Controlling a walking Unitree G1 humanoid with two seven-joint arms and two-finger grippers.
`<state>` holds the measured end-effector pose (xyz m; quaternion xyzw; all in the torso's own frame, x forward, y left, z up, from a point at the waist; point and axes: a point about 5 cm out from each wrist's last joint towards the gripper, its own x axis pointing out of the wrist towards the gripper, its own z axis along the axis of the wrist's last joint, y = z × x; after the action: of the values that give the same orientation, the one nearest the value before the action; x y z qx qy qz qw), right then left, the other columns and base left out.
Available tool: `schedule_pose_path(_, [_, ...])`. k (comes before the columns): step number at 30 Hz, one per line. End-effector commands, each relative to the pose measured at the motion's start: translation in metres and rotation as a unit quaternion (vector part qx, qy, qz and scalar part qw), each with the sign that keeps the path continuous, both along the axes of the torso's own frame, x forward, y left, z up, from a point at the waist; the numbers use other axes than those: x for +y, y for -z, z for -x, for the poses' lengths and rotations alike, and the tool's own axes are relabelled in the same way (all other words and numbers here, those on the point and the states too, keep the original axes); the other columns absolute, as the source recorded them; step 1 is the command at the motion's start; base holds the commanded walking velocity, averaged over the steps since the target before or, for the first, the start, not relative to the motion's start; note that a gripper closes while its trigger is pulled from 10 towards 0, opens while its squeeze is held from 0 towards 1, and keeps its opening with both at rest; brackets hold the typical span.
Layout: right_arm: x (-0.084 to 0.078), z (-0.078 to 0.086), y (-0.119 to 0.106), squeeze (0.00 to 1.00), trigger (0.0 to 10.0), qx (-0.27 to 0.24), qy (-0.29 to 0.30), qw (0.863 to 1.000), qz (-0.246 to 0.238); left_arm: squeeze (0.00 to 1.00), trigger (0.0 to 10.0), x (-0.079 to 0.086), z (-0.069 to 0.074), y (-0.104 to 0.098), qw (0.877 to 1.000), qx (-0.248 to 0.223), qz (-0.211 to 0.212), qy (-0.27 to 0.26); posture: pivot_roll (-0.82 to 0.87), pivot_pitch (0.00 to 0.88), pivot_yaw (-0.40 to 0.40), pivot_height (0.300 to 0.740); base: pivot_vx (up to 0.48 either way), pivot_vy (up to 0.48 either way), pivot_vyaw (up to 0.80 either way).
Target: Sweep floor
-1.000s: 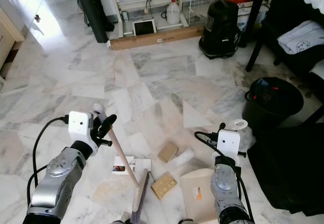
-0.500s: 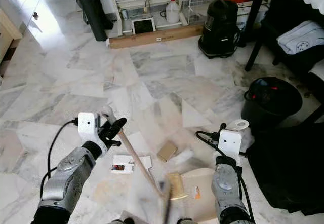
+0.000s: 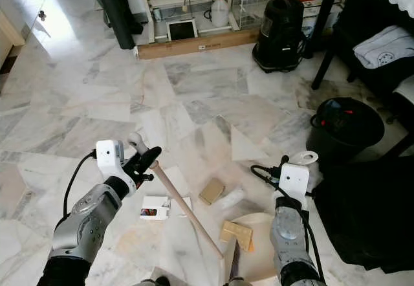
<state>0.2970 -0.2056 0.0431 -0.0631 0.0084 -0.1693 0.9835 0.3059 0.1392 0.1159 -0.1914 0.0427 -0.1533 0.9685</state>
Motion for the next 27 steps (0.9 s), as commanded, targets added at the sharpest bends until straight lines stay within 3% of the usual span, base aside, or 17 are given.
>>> schedule_pose_path(1, [0.010,0.011,0.023,0.00,10.0,0.056,0.006,0.997,-0.047,0.00,10.0,0.006,-0.001,-0.025,0.998,-0.044,0.036,-0.011,0.03,0.145,0.079,0.740,0.000,0.000,0.00])
schedule_pose_path(9, [0.010,0.009,0.022,0.00,10.0,0.057,0.006,0.997,-0.053,0.00,10.0,0.025,0.008,-0.055,0.995,-0.086,0.035,-0.032,0.04,0.140,0.077,0.740,0.000,0.000,0.00])
schedule_pose_path(12, [0.010,0.009,0.023,0.00,10.0,0.058,0.005,0.997,-0.053,0.00,10.0,0.029,0.010,-0.060,0.995,-0.096,0.009,-0.032,0.04,0.142,0.078,0.740,0.000,0.000,0.00])
schedule_pose_path(17, [0.011,0.011,0.025,0.00,10.0,0.062,0.002,0.997,-0.053,0.00,10.0,0.015,0.013,-0.049,0.995,-0.086,-0.045,-0.002,0.03,0.143,0.080,0.740,0.000,0.000,0.00])
schedule_pose_path(27, [0.009,0.012,0.025,0.00,10.0,0.061,0.000,0.997,-0.050,0.00,10.0,0.002,0.014,-0.017,0.994,-0.063,-0.085,0.005,0.02,0.151,0.077,0.740,0.000,0.000,0.00])
